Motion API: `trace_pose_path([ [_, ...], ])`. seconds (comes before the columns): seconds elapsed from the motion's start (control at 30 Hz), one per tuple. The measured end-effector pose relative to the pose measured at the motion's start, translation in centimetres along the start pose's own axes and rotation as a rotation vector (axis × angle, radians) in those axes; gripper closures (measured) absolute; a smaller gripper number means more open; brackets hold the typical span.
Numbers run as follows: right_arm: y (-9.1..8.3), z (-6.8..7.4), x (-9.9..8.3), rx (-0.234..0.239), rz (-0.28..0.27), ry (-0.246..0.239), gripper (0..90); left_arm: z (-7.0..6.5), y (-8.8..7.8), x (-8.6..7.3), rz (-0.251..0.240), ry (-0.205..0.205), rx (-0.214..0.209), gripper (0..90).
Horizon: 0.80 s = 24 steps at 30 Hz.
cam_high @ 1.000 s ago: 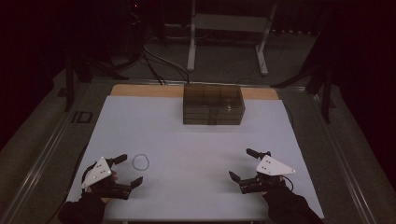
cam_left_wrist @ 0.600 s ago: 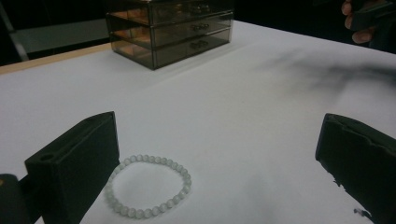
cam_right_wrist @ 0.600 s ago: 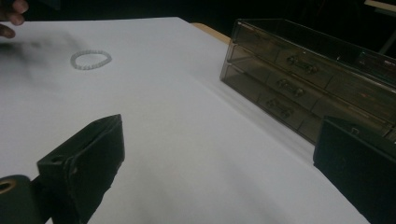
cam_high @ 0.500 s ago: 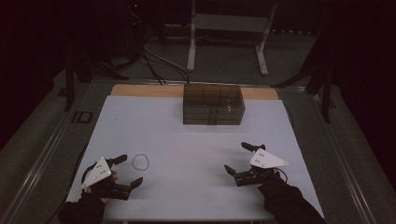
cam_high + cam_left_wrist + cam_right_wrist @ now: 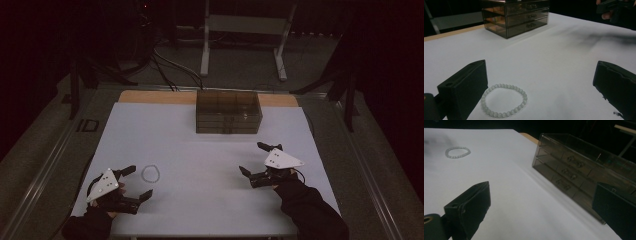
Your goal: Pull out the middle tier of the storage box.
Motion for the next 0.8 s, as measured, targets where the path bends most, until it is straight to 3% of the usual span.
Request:
trace_pose_path([
  [0.8, 3.1, -1.5, 0.7, -0.035, 0.064, -0.127, 4.2, 0.0, 0.0, 0.0, 0.003, 0.002, -0.002, 1.1],
])
Point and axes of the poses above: each handheld gripper's, and its own axes: y roughly forward along the jaws, x roughly out of its top, z roughly to its left, the point moved 7 cm from there along y, roughly forward along the jaws, and after that the axes turned 2 degrees about -x, right-handed, at the moved point
